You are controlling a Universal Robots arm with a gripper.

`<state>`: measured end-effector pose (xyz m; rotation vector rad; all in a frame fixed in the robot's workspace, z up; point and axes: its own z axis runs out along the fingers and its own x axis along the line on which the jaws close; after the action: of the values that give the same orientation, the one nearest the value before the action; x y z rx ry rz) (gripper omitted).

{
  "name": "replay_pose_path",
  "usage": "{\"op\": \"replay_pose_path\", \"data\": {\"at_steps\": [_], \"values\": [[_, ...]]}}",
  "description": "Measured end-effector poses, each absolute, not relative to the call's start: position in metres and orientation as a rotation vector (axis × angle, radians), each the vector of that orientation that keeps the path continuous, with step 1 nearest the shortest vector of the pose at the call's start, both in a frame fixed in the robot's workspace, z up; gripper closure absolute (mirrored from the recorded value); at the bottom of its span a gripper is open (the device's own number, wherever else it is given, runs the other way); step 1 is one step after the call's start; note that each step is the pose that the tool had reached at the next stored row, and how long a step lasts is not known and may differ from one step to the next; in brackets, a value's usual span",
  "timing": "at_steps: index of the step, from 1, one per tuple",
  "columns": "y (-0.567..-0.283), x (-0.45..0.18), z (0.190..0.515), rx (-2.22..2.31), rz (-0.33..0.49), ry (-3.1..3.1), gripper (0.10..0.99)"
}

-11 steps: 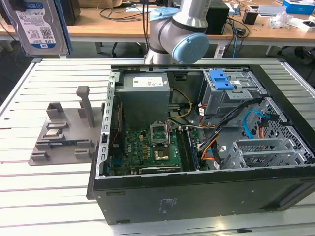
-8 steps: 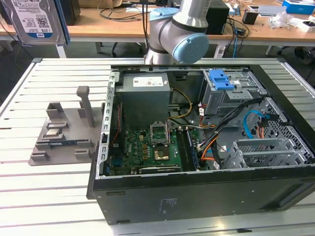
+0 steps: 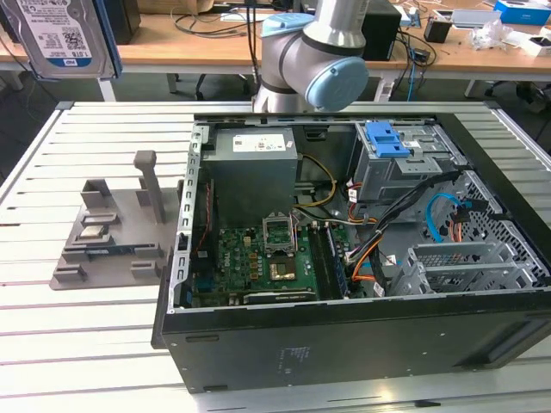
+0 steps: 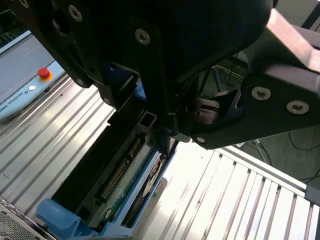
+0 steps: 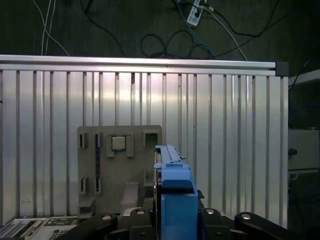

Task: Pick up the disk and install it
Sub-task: 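Pick up the disk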

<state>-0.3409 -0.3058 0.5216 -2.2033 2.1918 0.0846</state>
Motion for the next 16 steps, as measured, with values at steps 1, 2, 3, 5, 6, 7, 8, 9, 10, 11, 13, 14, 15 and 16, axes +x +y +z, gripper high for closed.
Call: {"op": "replay_pose_path", "data": {"at_steps": [1, 2, 3, 5, 6, 7, 8, 9, 10, 11, 13, 14, 15, 16], "values": [[-0.313, -0.341, 0.522, -2.204, 0.082, 2.193, 0.722], [-0.318, -0.341, 0.522, -2.205, 0.081, 2.193, 0.722], [-0.321, -0.341, 0.522, -2.205, 0.081, 2.194, 0.722], [-0.324, -0.34, 0.521, -2.206, 0.079, 2.194, 0.722], [-0.325, -0.339, 0.521, -2.206, 0.079, 2.194, 0.722], [-0.325, -0.336, 0.521, -2.206, 0.079, 2.194, 0.722], [-0.325, -0.333, 0.521, -2.206, 0.079, 2.195, 0.722], [-0.326, -0.33, 0.521, -2.206, 0.079, 2.195, 0.722], [-0.326, -0.325, 0.521, -2.206, 0.079, 2.194, 0.722], [-0.326, -0.321, 0.521, -2.206, 0.079, 2.194, 0.722], [-0.326, -0.312, 0.521, -2.206, 0.079, 2.194, 0.722], [-0.326, -0.306, 0.521, -2.206, 0.079, 2.195, 0.722], [-0.326, -0.301, 0.521, -2.206, 0.079, 2.194, 0.722], [-0.326, -0.297, 0.521, -2.206, 0.079, 2.194, 0.722]]}}
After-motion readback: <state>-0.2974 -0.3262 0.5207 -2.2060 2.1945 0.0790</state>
